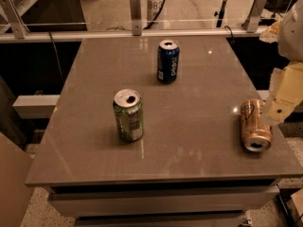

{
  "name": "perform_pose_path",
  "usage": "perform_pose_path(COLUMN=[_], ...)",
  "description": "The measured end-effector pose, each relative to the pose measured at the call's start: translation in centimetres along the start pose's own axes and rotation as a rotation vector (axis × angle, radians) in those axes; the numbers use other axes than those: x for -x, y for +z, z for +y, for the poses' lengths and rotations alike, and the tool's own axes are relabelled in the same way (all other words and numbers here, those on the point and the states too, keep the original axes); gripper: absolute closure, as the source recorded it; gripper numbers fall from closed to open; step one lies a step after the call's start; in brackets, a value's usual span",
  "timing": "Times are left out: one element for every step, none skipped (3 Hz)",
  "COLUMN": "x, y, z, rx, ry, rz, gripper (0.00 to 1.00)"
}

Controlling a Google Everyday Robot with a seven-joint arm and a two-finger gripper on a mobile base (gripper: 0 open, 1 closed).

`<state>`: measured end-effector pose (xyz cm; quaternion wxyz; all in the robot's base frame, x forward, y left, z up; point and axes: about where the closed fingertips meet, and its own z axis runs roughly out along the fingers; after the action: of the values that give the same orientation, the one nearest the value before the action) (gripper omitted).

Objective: Place orange can upright

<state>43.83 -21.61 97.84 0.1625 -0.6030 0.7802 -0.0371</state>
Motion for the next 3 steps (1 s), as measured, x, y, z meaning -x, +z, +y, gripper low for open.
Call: perform_pose_path(x=[0.0,-0.2,-1.2], y=[0.0,-0.2,-0.3], z=[0.0,0.7,1.5], rx=[0.000,-0.015,0.000], ry=[0.000,-0.043,-0.102], rz=[0.000,0.017,0.000], gripper=[0.00,0.00,0.00])
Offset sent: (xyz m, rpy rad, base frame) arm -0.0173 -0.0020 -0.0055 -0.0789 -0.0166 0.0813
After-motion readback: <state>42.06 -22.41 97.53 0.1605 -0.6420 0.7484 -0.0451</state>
